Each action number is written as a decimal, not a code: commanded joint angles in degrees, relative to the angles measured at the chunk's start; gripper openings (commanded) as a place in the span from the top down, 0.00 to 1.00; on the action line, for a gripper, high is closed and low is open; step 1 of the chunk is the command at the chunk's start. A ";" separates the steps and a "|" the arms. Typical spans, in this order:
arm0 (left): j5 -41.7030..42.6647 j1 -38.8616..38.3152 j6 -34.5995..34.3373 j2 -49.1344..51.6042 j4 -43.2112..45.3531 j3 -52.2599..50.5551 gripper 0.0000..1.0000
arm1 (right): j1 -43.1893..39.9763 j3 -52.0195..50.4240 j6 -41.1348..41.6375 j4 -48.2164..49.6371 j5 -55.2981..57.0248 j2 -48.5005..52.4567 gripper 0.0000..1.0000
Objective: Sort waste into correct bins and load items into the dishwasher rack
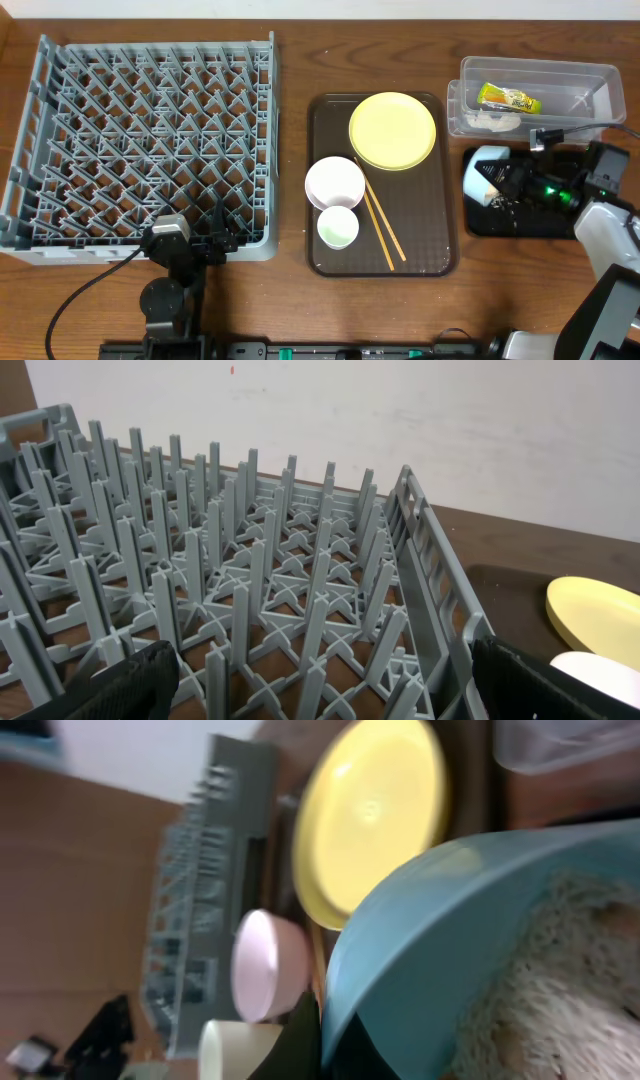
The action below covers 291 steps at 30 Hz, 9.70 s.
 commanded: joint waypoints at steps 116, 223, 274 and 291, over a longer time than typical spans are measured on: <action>0.79 -0.11 -0.07 -0.02 -1.97 -0.92 0.05 | -14.78 -2.86 11.02 20.48 -16.06 -0.68 0.99; 0.79 -0.11 -0.07 -0.02 -1.97 -0.92 0.05 | 50.82 15.43 -12.46 10.25 45.79 16.37 0.54; -0.50 -0.11 -4.04 35.45 -34.03 37.77 0.05 | 58.97 14.93 -4.37 -26.23 39.95 0.52 0.64; 1.53 -0.11 -4.85 59.30 -49.96 51.21 0.05 | 61.18 14.91 -0.28 -26.58 42.49 4.90 0.99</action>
